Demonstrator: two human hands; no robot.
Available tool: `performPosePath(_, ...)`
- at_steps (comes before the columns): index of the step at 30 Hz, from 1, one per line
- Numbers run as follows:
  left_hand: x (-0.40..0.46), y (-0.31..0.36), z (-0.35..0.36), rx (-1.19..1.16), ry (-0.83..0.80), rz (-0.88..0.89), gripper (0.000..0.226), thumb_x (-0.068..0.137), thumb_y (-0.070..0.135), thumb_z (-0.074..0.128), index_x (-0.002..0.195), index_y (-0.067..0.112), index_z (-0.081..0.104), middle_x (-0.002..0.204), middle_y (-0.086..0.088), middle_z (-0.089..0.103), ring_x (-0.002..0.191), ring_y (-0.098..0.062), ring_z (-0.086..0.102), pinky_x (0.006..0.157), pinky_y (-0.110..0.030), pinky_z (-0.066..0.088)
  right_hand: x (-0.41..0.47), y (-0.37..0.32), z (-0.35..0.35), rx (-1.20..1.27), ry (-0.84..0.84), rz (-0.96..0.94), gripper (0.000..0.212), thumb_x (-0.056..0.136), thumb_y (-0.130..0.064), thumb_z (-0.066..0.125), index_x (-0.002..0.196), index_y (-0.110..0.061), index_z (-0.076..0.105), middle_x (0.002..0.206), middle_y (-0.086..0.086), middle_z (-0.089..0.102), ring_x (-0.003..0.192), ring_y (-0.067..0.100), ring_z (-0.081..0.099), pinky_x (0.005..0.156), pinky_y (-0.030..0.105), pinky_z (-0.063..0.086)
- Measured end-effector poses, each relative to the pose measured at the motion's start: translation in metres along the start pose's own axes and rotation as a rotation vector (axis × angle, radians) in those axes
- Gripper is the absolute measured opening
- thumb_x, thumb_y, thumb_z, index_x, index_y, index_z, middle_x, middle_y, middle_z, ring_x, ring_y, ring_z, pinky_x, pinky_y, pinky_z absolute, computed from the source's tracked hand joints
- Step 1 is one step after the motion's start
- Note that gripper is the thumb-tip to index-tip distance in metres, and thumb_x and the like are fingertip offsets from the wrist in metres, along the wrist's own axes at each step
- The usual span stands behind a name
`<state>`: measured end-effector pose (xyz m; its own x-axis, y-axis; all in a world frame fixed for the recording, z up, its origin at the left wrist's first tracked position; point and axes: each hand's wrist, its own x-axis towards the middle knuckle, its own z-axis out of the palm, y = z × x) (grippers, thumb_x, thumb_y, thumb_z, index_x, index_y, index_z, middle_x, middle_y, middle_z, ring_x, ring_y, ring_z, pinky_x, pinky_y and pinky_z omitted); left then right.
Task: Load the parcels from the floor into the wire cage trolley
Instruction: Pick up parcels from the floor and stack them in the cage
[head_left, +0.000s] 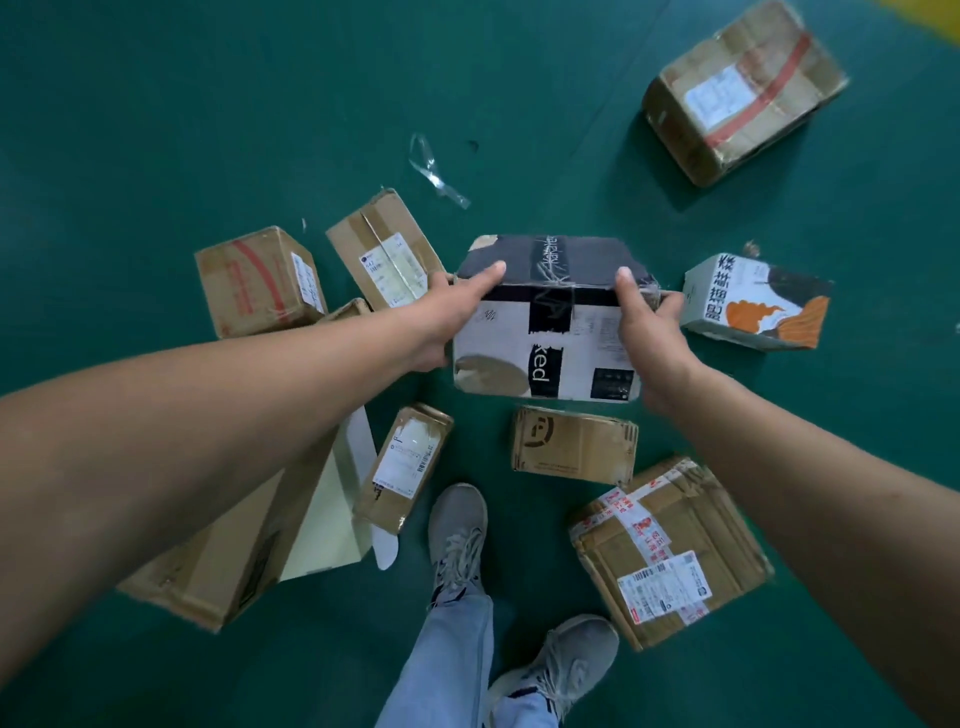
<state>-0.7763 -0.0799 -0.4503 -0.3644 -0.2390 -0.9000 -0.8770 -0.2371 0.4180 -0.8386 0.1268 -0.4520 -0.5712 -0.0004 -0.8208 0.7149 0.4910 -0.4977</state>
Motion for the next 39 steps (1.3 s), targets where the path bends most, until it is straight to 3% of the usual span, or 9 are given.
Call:
performPosePath(2, -0.039, 0.014, -0.009, -0.089, -0.01, 0.004, 0.081, 0.08, 0.076, 0.066, 0.132, 0.028, 0.026, 0.129, -0.01, 0.053, 0.106, -0.031, 0.064, 0.072, -0.05, 0.062, -0.031, -0.025, -0.007, 0.025, 0.013, 0.006, 0.099, 0.065, -0.095, 0.043, 0.144, -0.044, 0.014, 0.148, 0.007, 0.042, 0.133, 0.037, 0.048, 0.108, 0.063, 0.041)
performPosePath(4, -0.089, 0.028, -0.022, -0.102, 0.022, 0.04, 0.088, 0.069, 0.089, 0.06, 0.129, 0.033, 0.028, 0.139, -0.005, 0.045, 0.128, -0.035, 0.049, 0.101, -0.063, 0.046, -0.073, -0.052, -0.015, 0.031, 0.007, -0.028, 0.091, 0.07, -0.092, 0.043, 0.139, -0.037, 0.022, 0.138, 0.007, 0.046, 0.125, 0.034, 0.051, 0.107, 0.062, 0.043)
performPosePath(7, -0.161, 0.035, -0.05, -0.191, 0.056, 0.073, 0.096, 0.07, 0.095, 0.052, 0.142, 0.037, 0.027, 0.143, 0.007, 0.04, 0.137, -0.025, 0.038, 0.114, -0.06, 0.033, -0.143, -0.091, -0.025, 0.047, -0.017, -0.071, 0.076, 0.078, -0.088, 0.044, 0.126, -0.031, 0.031, 0.122, 0.004, 0.052, 0.116, 0.029, 0.055, 0.104, 0.06, 0.045)
performPosePath(10, -0.212, 0.031, -0.08, -0.286, 0.042, 0.07, 0.117, 0.047, 0.106, 0.054, 0.147, 0.046, 0.039, 0.155, -0.001, 0.048, 0.137, -0.03, 0.049, 0.11, -0.062, 0.037, -0.21, -0.125, -0.03, 0.046, -0.063, -0.109, 0.061, 0.093, -0.077, 0.042, 0.128, -0.028, 0.033, 0.115, 0.004, 0.055, 0.104, 0.025, 0.059, 0.09, 0.052, 0.055)
performPosePath(14, -0.388, 0.046, -0.103, -0.314, 0.117, 0.127, 0.058, 0.092, 0.081, 0.038, 0.107, 0.032, 0.066, 0.108, -0.001, 0.075, 0.111, -0.026, 0.066, 0.102, -0.055, 0.048, -0.338, -0.167, -0.038, -0.044, -0.167, -0.171, 0.085, 0.083, -0.086, 0.042, 0.141, -0.024, 0.033, 0.132, 0.006, 0.053, 0.122, 0.03, 0.055, 0.106, 0.057, 0.045)
performPosePath(17, -0.513, 0.034, -0.127, -0.365, 0.136, 0.131, 0.062, 0.094, 0.079, 0.034, 0.113, 0.028, 0.064, 0.107, -0.003, 0.076, 0.099, -0.026, 0.069, 0.091, -0.049, 0.053, -0.449, -0.19, -0.052, -0.178, -0.245, -0.259, 0.108, 0.073, -0.095, 0.038, 0.154, -0.023, 0.034, 0.152, 0.002, 0.044, 0.14, 0.031, 0.043, 0.114, 0.057, 0.034)
performPosePath(21, -0.649, 0.007, -0.146, -0.448, 0.156, 0.176, 0.064, 0.097, 0.076, 0.029, 0.098, 0.026, 0.069, 0.084, 0.002, 0.079, 0.067, -0.017, 0.075, 0.072, -0.036, 0.056, -0.58, -0.207, -0.061, -0.296, -0.264, -0.331, 0.093, 0.088, -0.084, 0.035, 0.158, -0.024, 0.026, 0.161, 0.003, 0.032, 0.144, 0.032, 0.035, 0.109, 0.055, 0.031)
performPosePath(33, -0.866, -0.16, -0.224, -0.755, 0.406, 0.246, 0.068, 0.087, 0.087, 0.037, 0.11, 0.033, 0.07, 0.113, -0.002, 0.077, 0.107, -0.029, 0.068, 0.088, -0.047, 0.054, -0.819, -0.164, 0.009, -0.633, -0.551, -0.538, 0.089, 0.094, -0.078, 0.035, 0.161, -0.023, 0.017, 0.167, 0.006, 0.022, 0.149, 0.036, 0.028, 0.12, 0.059, 0.025)
performPosePath(39, -0.929, -0.279, -0.268, -0.92, 0.522, 0.26, 0.07, 0.092, 0.081, 0.036, 0.122, 0.026, 0.068, 0.115, -0.008, 0.076, 0.1, -0.028, 0.07, 0.082, -0.042, 0.055, -0.911, -0.101, 0.102, -0.851, -0.661, -0.64, 0.101, 0.08, -0.087, 0.032, 0.157, -0.02, 0.029, 0.16, 0.01, 0.035, 0.14, 0.038, 0.039, 0.115, 0.059, 0.034)
